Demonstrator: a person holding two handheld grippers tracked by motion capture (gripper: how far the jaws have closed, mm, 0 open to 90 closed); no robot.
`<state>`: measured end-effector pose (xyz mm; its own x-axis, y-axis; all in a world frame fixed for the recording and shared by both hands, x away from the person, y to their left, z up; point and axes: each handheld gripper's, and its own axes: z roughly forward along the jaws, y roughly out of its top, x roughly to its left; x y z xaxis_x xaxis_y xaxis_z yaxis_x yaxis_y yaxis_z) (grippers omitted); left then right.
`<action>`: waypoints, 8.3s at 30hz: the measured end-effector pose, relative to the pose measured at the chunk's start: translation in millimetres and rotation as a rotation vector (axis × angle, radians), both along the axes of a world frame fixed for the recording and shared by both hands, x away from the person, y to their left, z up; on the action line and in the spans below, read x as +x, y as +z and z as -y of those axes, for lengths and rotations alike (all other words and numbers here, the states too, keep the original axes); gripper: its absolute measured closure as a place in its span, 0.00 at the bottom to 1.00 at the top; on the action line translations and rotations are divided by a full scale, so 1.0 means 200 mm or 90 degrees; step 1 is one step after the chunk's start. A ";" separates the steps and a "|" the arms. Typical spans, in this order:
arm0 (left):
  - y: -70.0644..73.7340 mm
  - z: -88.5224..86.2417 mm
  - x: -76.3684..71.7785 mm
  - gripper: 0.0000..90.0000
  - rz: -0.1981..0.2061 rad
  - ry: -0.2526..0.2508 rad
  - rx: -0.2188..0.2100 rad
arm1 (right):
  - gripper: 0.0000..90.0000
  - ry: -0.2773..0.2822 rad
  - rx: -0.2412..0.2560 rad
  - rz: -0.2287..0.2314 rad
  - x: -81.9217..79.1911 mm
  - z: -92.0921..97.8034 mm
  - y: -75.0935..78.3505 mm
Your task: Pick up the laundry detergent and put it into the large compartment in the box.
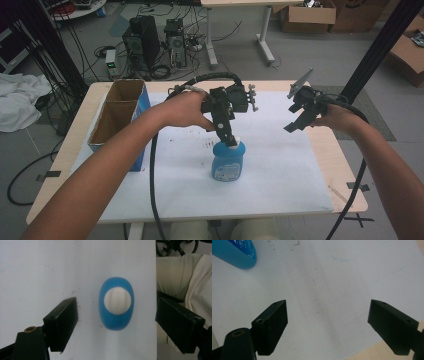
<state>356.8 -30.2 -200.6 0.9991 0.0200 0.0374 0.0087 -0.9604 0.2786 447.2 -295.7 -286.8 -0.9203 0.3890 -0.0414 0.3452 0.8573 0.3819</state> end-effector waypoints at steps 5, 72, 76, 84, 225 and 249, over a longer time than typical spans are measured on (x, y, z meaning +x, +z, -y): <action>-0.04 0.03 -0.01 0.21 0.005 -0.003 0.011 | 0.18 0.002 0.000 0.001 0.00 0.00 0.00; -0.46 0.10 0.00 0.21 -0.017 0.019 0.075 | 0.18 0.000 0.006 -0.006 0.01 0.00 -0.03; -0.45 0.10 0.00 0.22 -0.015 0.019 0.075 | 0.18 0.001 0.008 -0.004 0.01 0.00 -0.03; -0.45 0.10 0.00 0.25 -0.013 0.024 0.070 | 0.18 -0.001 0.011 -0.003 0.01 0.00 -0.03; 0.69 -0.94 0.13 0.42 0.087 0.871 -0.050 | 0.19 0.039 0.022 0.017 -0.08 -0.09 0.02; 0.37 -1.23 0.18 0.42 0.105 0.979 -0.011 | 0.19 0.034 0.021 0.017 -0.07 -0.10 0.02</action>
